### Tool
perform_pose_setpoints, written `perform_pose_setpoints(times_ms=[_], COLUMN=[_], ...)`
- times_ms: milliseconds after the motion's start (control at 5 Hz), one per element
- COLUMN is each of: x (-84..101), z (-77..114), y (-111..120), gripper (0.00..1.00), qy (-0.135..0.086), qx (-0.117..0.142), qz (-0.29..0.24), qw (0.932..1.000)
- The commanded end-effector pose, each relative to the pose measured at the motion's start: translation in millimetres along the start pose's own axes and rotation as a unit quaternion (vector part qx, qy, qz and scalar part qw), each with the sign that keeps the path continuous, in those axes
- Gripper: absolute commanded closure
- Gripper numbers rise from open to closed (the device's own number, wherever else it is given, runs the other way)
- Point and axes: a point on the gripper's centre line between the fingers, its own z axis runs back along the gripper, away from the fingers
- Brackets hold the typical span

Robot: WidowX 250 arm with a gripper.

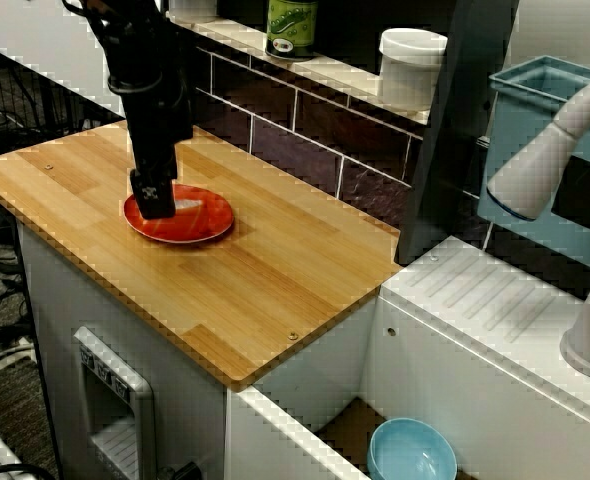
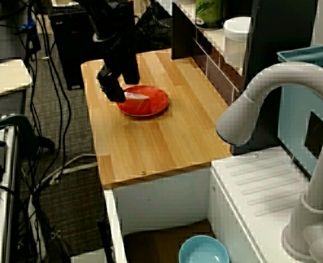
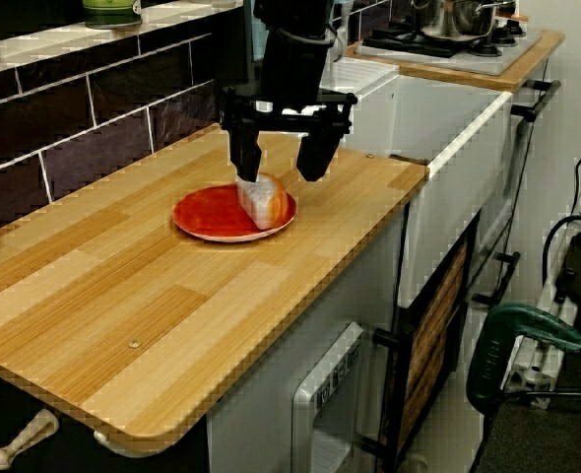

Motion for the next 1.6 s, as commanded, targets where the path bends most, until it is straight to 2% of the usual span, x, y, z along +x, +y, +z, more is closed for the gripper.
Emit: perform_pose_setpoints(times_ms=[0, 200, 600, 800, 1000, 1200, 1400], x=[10.0, 12.6, 14.0, 14.3, 14.2, 11.2, 9.4], z=[-2.0, -10.9, -16.0, -15.9, -6.2, -7.1, -7.3], y=[3.3, 6.1, 11.9, 15.0, 17.6, 16.9, 15.5], gripper=[0.0, 0.0, 0.0, 0.0, 0.0, 1.0, 1.0], qy=[-0.003, 0.003, 0.007, 0.02, 0.017, 0.023, 0.029], qx=[0.014, 0.019, 0.022, 0.011, 0.004, 0.002, 0.002], qz=[0.013, 0.015, 0.023, 0.035, 0.03, 0.035, 0.032], qw=[0.9998, 0.9997, 0.9995, 0.9991, 0.9994, 0.9991, 0.9991])
